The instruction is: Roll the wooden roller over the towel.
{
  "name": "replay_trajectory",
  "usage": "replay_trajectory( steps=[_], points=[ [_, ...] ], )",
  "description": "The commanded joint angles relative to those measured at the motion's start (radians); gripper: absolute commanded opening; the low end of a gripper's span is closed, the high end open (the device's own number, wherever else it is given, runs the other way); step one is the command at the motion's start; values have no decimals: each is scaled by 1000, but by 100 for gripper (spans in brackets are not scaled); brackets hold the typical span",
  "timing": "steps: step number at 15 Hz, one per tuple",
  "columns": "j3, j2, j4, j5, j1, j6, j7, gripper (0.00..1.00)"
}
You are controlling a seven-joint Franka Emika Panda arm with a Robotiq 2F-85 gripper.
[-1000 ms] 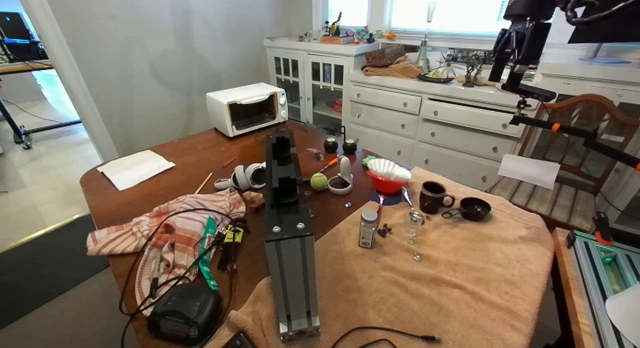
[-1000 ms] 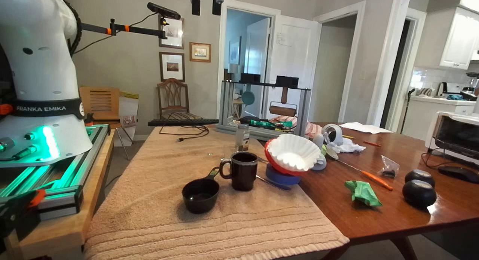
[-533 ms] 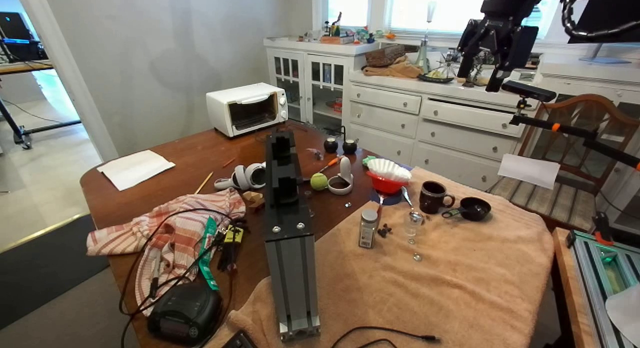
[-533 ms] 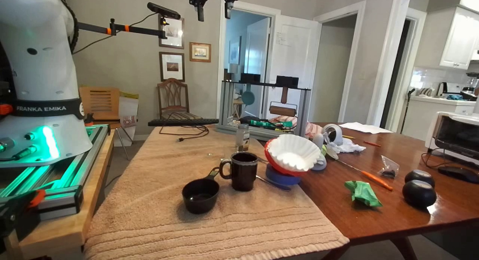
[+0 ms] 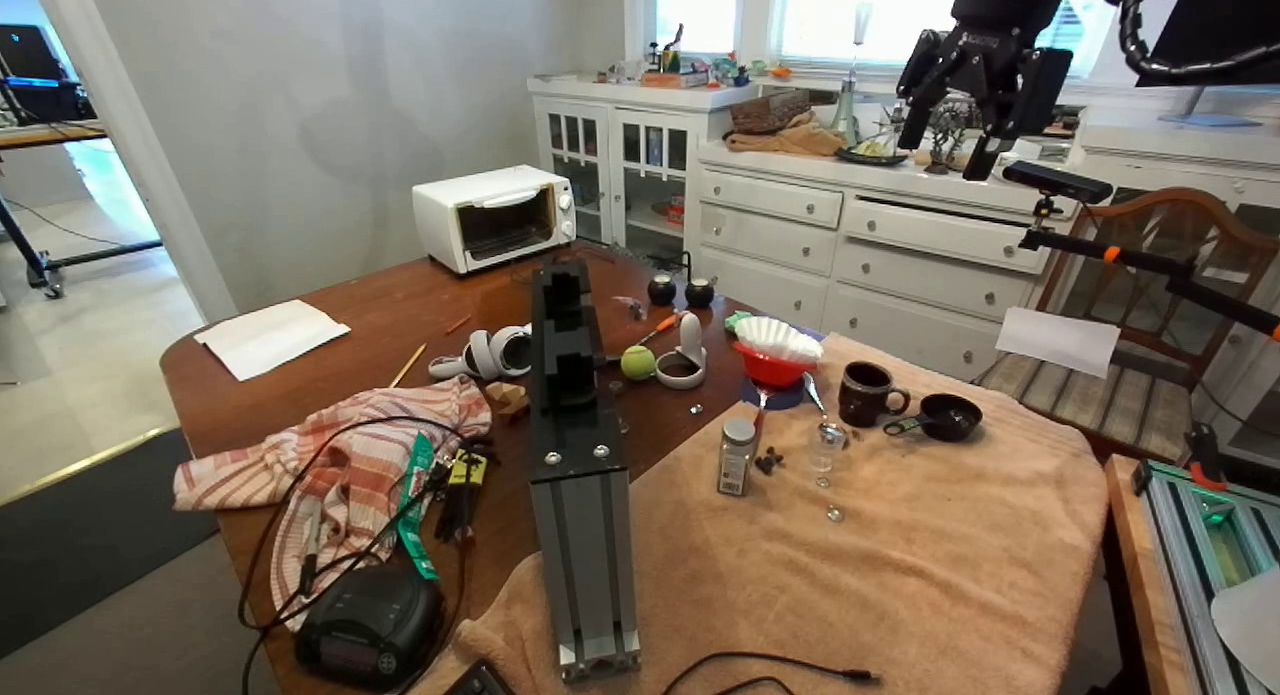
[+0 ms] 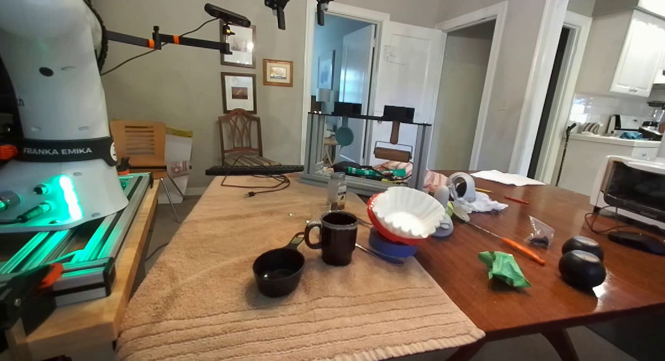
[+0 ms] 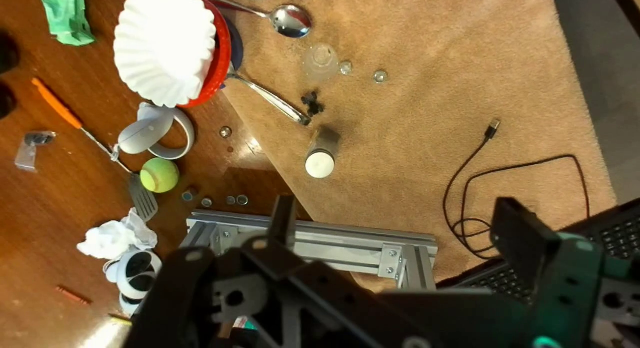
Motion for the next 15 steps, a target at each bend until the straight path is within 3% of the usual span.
replay_trajectory(
  steps=[1, 7, 11, 15],
  points=[
    [9, 21, 18, 5, 5, 9, -19, 100],
    [85, 206, 165, 2, 88, 50, -131, 100],
    [193, 397, 326, -52, 89, 105, -57, 100],
    [238, 614, 565, -98, 71, -10, -2, 100]
  ],
)
